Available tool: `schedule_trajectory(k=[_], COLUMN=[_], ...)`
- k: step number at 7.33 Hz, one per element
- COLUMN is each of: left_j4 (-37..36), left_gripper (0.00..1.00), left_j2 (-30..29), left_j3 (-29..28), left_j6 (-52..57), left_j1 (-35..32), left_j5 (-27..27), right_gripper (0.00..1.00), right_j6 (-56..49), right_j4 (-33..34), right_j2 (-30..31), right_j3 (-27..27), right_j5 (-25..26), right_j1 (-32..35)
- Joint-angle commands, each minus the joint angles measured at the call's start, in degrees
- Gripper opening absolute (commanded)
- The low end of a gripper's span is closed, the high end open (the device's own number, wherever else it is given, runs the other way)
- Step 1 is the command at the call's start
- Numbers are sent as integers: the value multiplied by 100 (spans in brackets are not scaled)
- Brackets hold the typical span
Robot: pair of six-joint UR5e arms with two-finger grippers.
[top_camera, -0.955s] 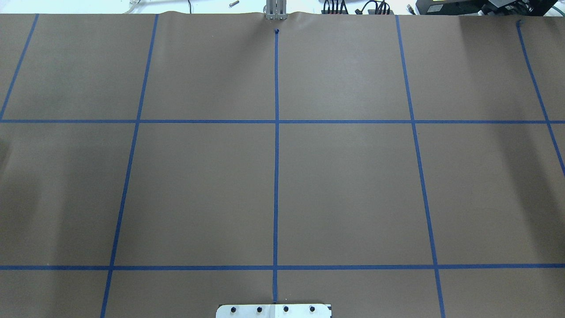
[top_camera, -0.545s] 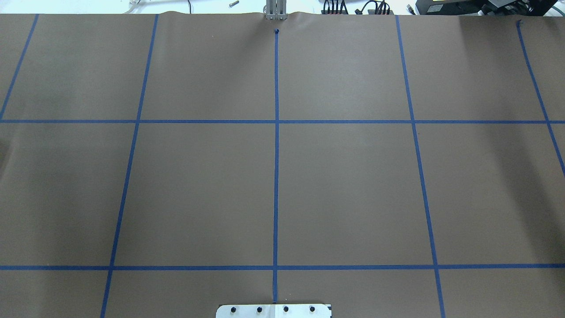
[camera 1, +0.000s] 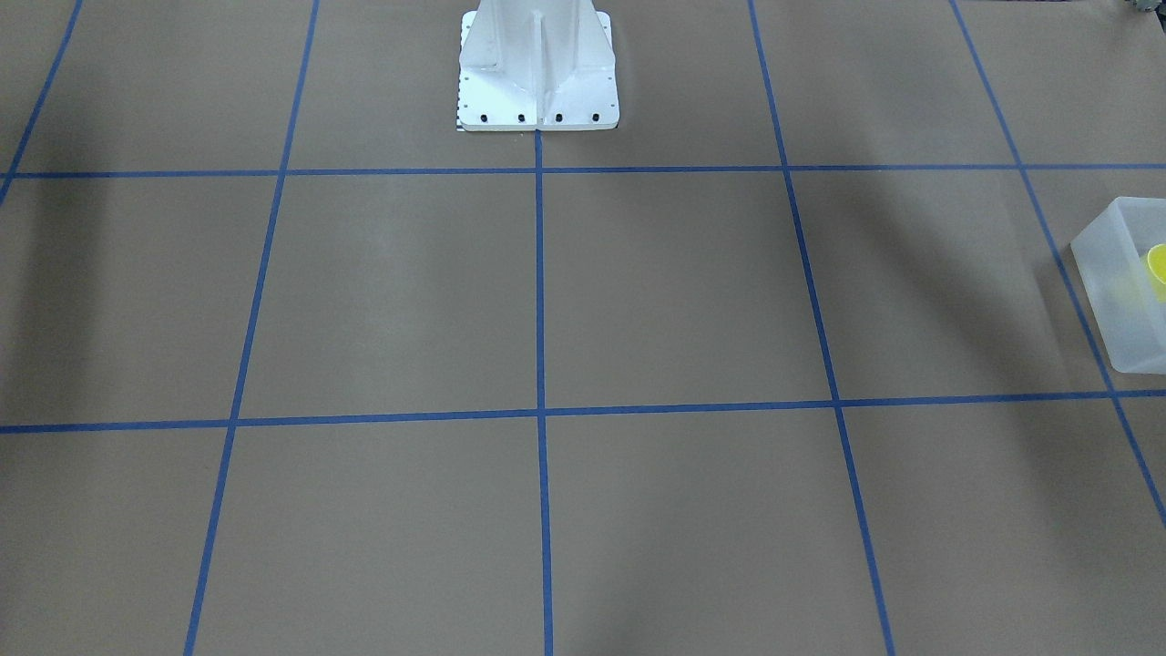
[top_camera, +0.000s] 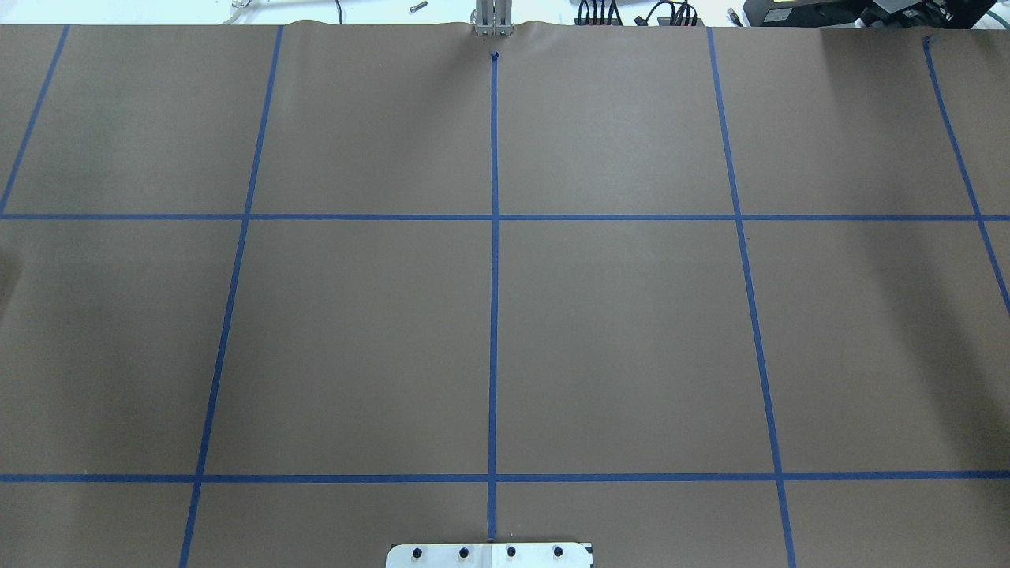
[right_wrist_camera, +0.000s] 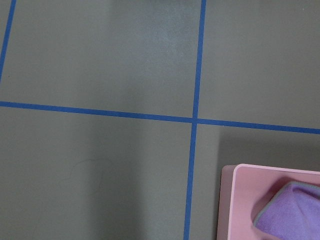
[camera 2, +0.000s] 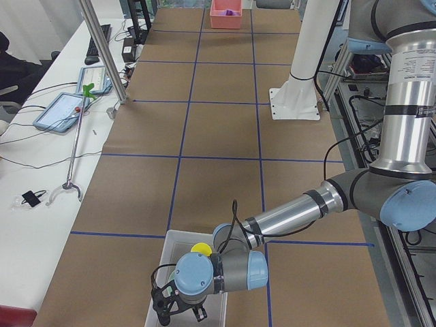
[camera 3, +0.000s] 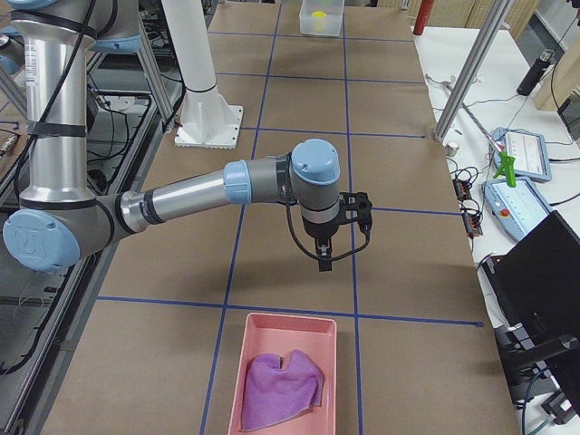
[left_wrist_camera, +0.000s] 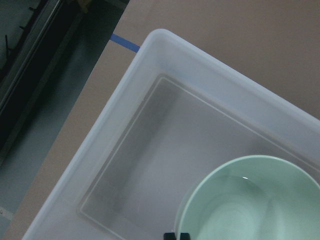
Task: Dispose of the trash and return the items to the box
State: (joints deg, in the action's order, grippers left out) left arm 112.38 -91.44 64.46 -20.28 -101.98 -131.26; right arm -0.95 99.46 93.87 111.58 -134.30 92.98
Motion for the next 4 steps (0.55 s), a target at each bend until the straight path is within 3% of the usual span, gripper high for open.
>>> schedule_trajectory(k=[1, 4], left_j4=[1220, 1679], left_gripper=[0, 0], left_j2=[-15, 21], left_j3=[-677, -706], left_j6=[-861, -1835], left_j1=[2, 37], left_j5=[415, 373], right_gripper=[100, 100], right_j6=[7, 7], right_j4=[-5, -5], right_j2=[0, 0], right_j3=[4, 4], right_j5=[0, 0], right_j1=[-34, -52])
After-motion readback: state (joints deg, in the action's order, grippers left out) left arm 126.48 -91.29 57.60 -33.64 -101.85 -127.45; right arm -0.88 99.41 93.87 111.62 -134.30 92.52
